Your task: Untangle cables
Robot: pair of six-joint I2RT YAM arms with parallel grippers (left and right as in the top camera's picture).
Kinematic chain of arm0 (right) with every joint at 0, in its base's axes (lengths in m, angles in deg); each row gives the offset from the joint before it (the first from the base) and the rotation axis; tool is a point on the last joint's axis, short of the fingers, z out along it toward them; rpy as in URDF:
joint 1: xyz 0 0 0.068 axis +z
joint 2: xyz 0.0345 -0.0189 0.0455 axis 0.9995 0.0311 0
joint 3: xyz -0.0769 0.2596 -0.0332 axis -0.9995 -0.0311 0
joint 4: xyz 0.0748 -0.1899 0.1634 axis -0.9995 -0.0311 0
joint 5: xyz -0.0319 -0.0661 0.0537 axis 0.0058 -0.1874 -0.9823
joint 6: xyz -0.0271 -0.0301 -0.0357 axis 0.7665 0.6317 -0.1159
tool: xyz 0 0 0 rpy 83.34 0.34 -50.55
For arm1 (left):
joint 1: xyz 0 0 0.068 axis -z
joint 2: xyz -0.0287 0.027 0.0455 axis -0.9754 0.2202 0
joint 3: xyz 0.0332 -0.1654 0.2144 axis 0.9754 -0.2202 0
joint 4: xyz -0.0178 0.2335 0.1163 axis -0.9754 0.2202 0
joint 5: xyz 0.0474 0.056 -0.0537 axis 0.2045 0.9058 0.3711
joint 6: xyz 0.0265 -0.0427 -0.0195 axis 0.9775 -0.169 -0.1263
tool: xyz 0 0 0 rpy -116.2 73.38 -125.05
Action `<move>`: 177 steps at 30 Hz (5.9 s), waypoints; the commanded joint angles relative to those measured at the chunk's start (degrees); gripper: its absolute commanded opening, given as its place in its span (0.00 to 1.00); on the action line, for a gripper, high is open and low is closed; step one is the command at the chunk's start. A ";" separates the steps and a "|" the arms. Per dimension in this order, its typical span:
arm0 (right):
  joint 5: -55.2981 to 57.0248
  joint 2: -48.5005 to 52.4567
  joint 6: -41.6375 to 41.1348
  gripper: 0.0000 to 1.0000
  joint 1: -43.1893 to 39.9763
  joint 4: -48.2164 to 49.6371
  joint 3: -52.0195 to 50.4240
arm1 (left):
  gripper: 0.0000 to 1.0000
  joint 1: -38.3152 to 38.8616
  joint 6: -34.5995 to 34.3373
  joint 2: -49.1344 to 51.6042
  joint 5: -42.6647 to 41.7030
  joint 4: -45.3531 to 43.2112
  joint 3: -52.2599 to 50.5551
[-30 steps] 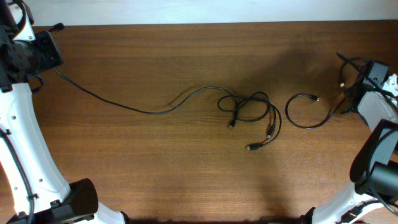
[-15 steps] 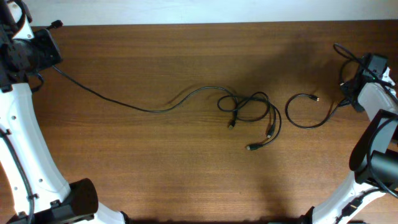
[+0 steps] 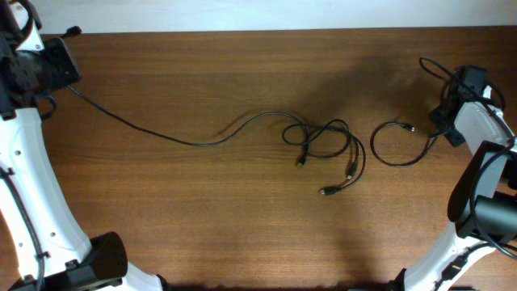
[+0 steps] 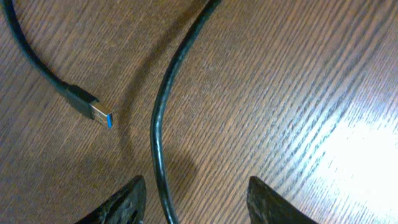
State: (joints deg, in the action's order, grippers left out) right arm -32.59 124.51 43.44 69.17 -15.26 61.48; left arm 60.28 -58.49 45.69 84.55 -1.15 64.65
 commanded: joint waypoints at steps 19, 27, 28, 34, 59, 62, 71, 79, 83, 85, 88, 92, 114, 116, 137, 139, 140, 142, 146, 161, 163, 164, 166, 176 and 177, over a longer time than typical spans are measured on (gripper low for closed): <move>10.91 1.16 26.71 0.04 1.44 4.83 24.04 | 0.00 0.07 -0.52 1.60 0.42 -0.50 0.52; 0.48 10.67 37.57 0.04 -7.67 46.47 29.27 | 0.00 0.09 -0.55 1.60 0.42 1.29 0.52; 0.48 14.34 37.70 0.04 -7.69 46.58 29.27 | 0.00 0.07 -0.55 1.60 0.42 1.09 0.52; -0.48 25.73 34.56 0.04 -5.35 36.74 29.24 | 0.00 0.07 -1.27 1.57 0.22 0.44 0.55; -18.18 9.81 44.41 0.99 22.64 -45.11 58.84 | 0.00 4.07 -1.40 3.13 -8.92 -7.19 0.52; -18.05 10.88 52.78 0.99 25.73 -45.24 58.21 | 0.00 16.70 -1.36 9.99 -10.12 -11.19 0.52; -35.45 11.06 86.36 0.99 26.88 -60.39 38.95 | 0.00 16.06 -1.36 12.83 -8.55 -17.38 0.59; -44.83 11.52 111.43 0.98 26.93 -51.41 36.26 | 0.00 15.91 -1.11 12.83 -3.41 -19.91 0.59; -41.07 11.72 111.40 0.99 26.91 -35.91 28.37 | 0.00 15.91 0.81 12.83 3.50 -19.91 0.59; -41.00 11.74 111.40 0.99 26.91 -32.26 24.85 | 0.00 15.91 0.83 12.83 6.91 -19.91 0.59; -42.14 11.74 110.77 0.99 26.91 -31.26 23.58 | 0.00 15.91 1.20 12.83 8.13 -19.87 0.59; -47.91 11.74 109.09 0.04 26.91 -27.69 20.81 | 0.00 15.91 1.20 12.83 8.00 -19.82 0.59; -3.50 -3.43 42.14 0.04 13.90 -26.53 72.15 | 0.00 14.80 1.20 12.83 8.22 -19.85 0.59; -4.61 -3.17 36.17 0.04 4.15 -34.97 72.04 | 0.00 11.80 1.14 12.83 8.17 -19.87 0.59; -9.57 1.29 32.96 0.04 -15.17 -43.15 71.97 | 0.00 -3.72 -1.62 12.83 5.07 -17.46 0.59; -13.40 2.38 32.72 0.04 -18.84 -44.76 71.93 | 0.00 -3.72 -1.60 12.83 2.97 -16.81 0.59; -14.14 2.40 32.74 0.04 -19.69 -45.83 71.93 | 0.00 -3.72 -1.62 12.83 2.95 -16.70 0.59; -14.08 2.62 32.76 0.04 -20.90 -46.69 71.73 | 0.00 -3.72 -1.62 12.83 2.95 -16.76 0.59; -14.10 5.64 32.94 0.04 -20.72 -46.80 71.12 | 0.00 -2.56 -1.62 12.83 2.78 -16.74 0.59; -13.86 12.66 38.18 0.04 -23.30 -44.37 56.52 | 0.00 4.26 -1.64 12.83 2.97 -15.76 0.59; -14.05 12.66 33.75 0.04 -22.97 -36.87 43.80 | 0.00 4.26 -1.64 12.83 2.97 -15.74 0.59; -14.05 12.66 33.75 0.04 -22.95 -35.15 41.57 | 0.00 4.26 -1.66 12.83 2.97 -15.76 0.59; -11.02 12.66 33.79 0.04 -23.04 -31.21 38.88 | 0.00 4.37 -1.86 12.83 2.97 -15.76 0.59; -2.73 12.63 35.69 0.04 -29.94 -25.62 38.97 | 0.00 5.03 -1.86 12.83 2.99 -15.98 0.59; -2.71 12.63 35.71 0.04 -29.90 -25.64 38.97 | 0.00 5.03 -1.84 12.83 2.99 -16.00 0.59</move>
State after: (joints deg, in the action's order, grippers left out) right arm -33.69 137.69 79.61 38.76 -40.79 100.34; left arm 65.16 -59.58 58.85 87.99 -16.85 64.76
